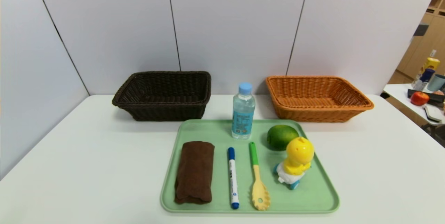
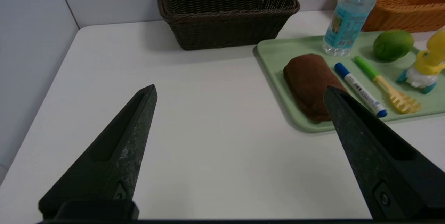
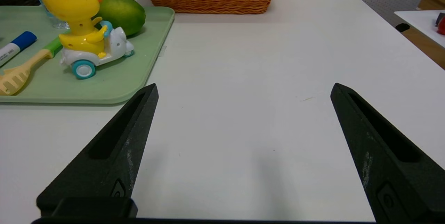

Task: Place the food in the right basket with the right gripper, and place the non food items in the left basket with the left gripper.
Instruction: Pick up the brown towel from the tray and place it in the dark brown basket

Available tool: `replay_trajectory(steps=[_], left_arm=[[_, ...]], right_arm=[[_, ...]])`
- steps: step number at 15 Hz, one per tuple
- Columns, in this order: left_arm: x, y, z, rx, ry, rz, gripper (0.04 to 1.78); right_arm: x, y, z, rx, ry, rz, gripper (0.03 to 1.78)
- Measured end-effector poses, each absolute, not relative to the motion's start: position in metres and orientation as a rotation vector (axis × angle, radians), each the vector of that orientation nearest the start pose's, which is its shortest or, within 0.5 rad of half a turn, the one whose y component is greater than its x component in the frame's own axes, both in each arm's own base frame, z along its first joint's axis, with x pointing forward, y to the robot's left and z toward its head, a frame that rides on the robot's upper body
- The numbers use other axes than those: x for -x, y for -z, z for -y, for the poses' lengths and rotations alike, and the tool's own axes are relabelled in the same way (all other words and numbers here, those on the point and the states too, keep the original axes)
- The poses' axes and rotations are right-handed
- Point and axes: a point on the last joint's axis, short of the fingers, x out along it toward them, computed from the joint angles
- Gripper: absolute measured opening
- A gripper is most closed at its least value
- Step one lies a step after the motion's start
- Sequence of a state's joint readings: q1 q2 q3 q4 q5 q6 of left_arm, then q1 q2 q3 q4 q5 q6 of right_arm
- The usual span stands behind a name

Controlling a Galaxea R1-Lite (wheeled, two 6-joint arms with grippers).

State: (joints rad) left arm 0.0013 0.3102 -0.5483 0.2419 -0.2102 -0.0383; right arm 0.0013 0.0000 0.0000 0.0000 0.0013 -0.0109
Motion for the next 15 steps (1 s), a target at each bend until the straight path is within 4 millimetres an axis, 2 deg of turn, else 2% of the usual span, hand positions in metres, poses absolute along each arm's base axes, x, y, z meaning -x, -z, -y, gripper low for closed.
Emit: replay_trajectory(steps=[3, 5, 7, 9, 11, 13, 15], left_arm=[[-0.003, -0.260, 0.006, 0.118, 0.286, -0.040, 1.69], [-0.035, -0.280, 0.008, 0.091, 0.337, -0.076, 1.69], [-0.064, -0.290, 0.013, 0.071, 0.416, -0.127, 1.69], [-0.085, -0.299, 0.023, 0.122, 0.496, -0.247, 1.69], [-0.101, -0.306, 0.037, 0.205, 0.535, -0.420, 1.69], [-0.114, -0.306, 0.054, 0.227, 0.521, -0.549, 1.69], [-0.125, -0.302, 0.073, 0.171, 0.498, -0.591, 1.69]], right_arm=[[0.023, -0.075, 0.000, 0.015, -0.001, -0.005, 1.71], [0.023, -0.076, 0.000, 0.045, -0.010, -0.025, 1.71], [0.025, -0.090, -0.001, 0.061, -0.050, -0.035, 1.71], [0.022, -0.122, -0.002, 0.060, -0.089, -0.071, 1.71], [0.009, -0.169, -0.002, 0.053, -0.108, -0.104, 1.71], [-0.018, -0.222, -0.003, 0.022, -0.120, -0.143, 1.71], [-0.053, -0.272, -0.003, -0.022, -0.125, -0.191, 1.71]])
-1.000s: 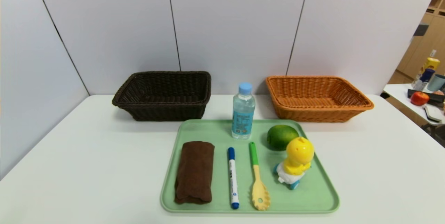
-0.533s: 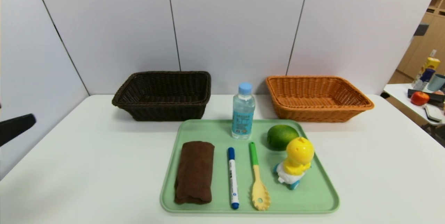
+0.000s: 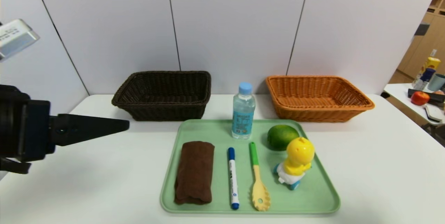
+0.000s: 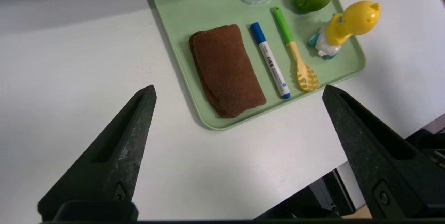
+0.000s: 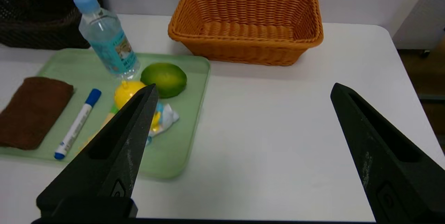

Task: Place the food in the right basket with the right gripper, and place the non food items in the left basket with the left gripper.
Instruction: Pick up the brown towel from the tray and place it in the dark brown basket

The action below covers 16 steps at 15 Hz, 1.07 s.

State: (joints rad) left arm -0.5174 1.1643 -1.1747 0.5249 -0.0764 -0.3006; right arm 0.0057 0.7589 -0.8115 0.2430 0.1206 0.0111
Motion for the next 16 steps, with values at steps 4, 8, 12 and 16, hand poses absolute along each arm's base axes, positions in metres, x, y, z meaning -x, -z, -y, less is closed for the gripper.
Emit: replay_trajectory(steps=[4, 8, 12, 16], left_arm=[[-0.143, -0.291, 0.099, 0.062, 0.522, -0.610, 1.69], [-0.165, -0.270, 0.123, 0.022, 0.457, -0.713, 1.69], [-0.180, -0.258, 0.155, 0.059, 0.356, -0.850, 1.69], [-0.186, -0.255, 0.183, 0.104, 0.270, -1.024, 1.69]], right_arm=[[-0.136, -0.315, -0.005, -0.094, -0.120, -0.398, 1.71], [-0.203, -0.291, -0.008, -0.149, -0.109, -0.648, 1.71], [-0.222, -0.260, -0.013, -0.178, -0.102, -0.776, 1.71], [-0.223, -0.243, -0.014, -0.176, -0.095, -0.820, 1.71]])
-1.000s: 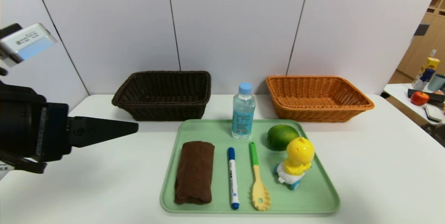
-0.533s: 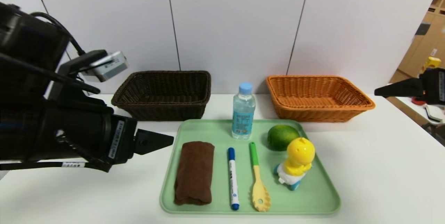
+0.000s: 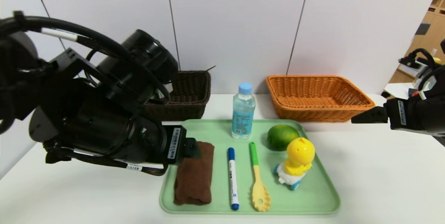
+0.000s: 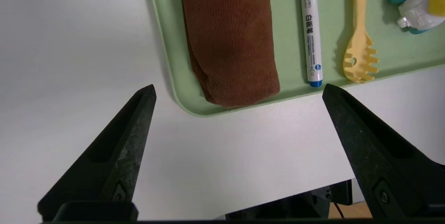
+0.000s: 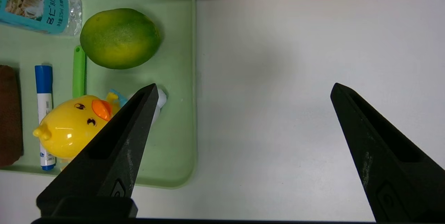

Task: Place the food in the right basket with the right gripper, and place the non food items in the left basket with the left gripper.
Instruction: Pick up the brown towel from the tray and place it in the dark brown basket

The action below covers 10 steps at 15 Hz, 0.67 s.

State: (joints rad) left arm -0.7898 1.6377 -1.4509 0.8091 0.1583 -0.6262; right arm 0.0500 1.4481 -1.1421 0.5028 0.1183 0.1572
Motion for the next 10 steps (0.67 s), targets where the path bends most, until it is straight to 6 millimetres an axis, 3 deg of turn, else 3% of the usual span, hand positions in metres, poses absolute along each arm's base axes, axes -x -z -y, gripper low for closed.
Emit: replay_trajectory(steps=[6, 10], left_arm=[[-0.209, -0.245, 0.211, 0.080, 0.220, -1.105, 1.69], [-0.227, -0.225, 0.228, 0.071, 0.182, -1.147, 1.69]], right_arm=[[-0.216, -0.236, -0.013, -0.167, -0.099, -0.748, 1.71], [-0.210, -0.237, -0.013, -0.168, -0.099, -0.738, 1.71]])
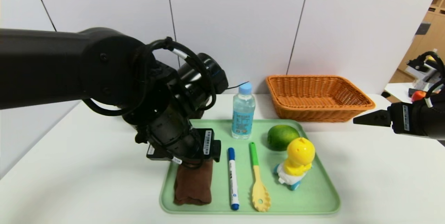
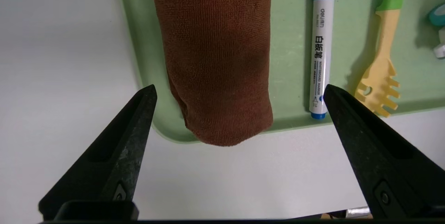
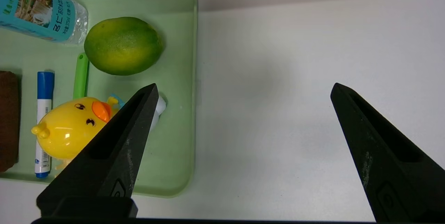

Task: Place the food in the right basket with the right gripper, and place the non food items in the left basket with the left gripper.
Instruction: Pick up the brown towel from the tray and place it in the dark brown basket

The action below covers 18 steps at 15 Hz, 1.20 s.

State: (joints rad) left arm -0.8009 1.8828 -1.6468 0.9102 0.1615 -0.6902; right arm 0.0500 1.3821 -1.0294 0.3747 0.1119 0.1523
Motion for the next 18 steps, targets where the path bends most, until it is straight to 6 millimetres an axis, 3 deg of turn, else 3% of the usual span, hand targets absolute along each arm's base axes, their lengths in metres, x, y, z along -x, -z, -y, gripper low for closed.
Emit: replay_trajectory(steps=[11, 18], left_arm=[[-0.246, -0.180, 0.244, -0.003, 0.106, -1.253, 1.69], [-0.255, -0.166, 0.245, -0.016, 0.079, -1.277, 1.69]], right_arm=[[-0.207, -0.234, -0.011, -0.176, -0.092, -0.736, 1.71], [-0.209, -0.226, -0.011, -0.169, -0.097, -0.690, 1.71]])
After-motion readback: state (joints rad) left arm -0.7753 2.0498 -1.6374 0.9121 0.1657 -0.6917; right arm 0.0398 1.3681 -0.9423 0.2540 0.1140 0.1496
